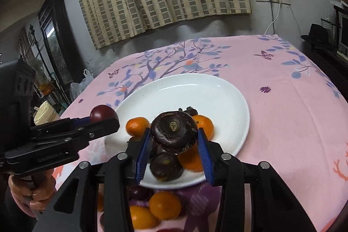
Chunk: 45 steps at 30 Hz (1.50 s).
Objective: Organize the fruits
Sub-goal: 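Place the plum and mangosteen on the white plate with both grippers, then grasp a yellow fruit with the left gripper while the right grasps a small yellow fruit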
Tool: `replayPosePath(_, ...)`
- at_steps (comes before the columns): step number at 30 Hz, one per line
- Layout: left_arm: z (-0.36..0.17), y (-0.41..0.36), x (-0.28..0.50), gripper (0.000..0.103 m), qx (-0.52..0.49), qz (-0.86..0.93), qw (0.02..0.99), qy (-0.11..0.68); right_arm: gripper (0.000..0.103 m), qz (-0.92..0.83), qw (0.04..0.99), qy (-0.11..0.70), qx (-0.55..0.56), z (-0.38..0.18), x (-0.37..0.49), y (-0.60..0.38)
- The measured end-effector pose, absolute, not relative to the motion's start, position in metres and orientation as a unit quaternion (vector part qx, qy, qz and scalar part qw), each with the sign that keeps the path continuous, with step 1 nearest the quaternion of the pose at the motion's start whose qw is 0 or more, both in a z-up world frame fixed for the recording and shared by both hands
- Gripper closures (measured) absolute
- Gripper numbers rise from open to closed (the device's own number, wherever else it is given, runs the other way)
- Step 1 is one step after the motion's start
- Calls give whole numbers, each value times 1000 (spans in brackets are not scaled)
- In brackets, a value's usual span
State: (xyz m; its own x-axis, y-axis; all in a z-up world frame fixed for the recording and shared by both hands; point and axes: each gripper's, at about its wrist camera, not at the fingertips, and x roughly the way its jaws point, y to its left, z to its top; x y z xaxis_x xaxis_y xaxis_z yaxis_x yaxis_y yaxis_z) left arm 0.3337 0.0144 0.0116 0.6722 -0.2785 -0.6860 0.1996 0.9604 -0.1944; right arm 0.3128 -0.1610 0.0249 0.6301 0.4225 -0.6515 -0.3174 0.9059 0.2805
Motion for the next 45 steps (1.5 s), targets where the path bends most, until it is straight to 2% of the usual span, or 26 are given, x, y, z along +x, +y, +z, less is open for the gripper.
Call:
replayPosePath(4,2,16,353,65,-51,-116,910,395,59,207,899,380,65,17,323,-158)
replayPosePath(5,2,16,354,62,-51,-110,911,395,48,209,898,382,64,17,322,-158)
replayPosePath(6,2,16,353,44,-49,-102,913,393,43,210,897,383,66,19,319,-159)
replayPosePath(7,4,18,349,28,-45,-93,918,382,43,214,897,381,68,21,316,-161)
replayPosePath(10,15,19,331,12,-26,-75,932,353,43,225,897,375,68,32,302,-163)
replayPosePath(13,27,25,313,6,-22,-68,940,335,43,237,895,373,54,39,284,-161)
replayPosePath(18,29,42,282,5,-22,-52,943,328,43,264,883,386,29,37,251,-154)
replayPosePath(25,-1,75,246,5,-25,11,936,351,43,302,858,416,-14,25,209,-138)
replayPosePath(31,-7,94,234,5,-63,24,930,360,43,328,836,434,-67,15,181,-126)
replayPosePath(37,-9,90,230,5,-49,23,930,363,54,331,820,458,-92,4,177,-120)
replayPosePath(45,-9,87,230,5,-44,19,930,363,55,330,812,469,-108,-3,174,-116)
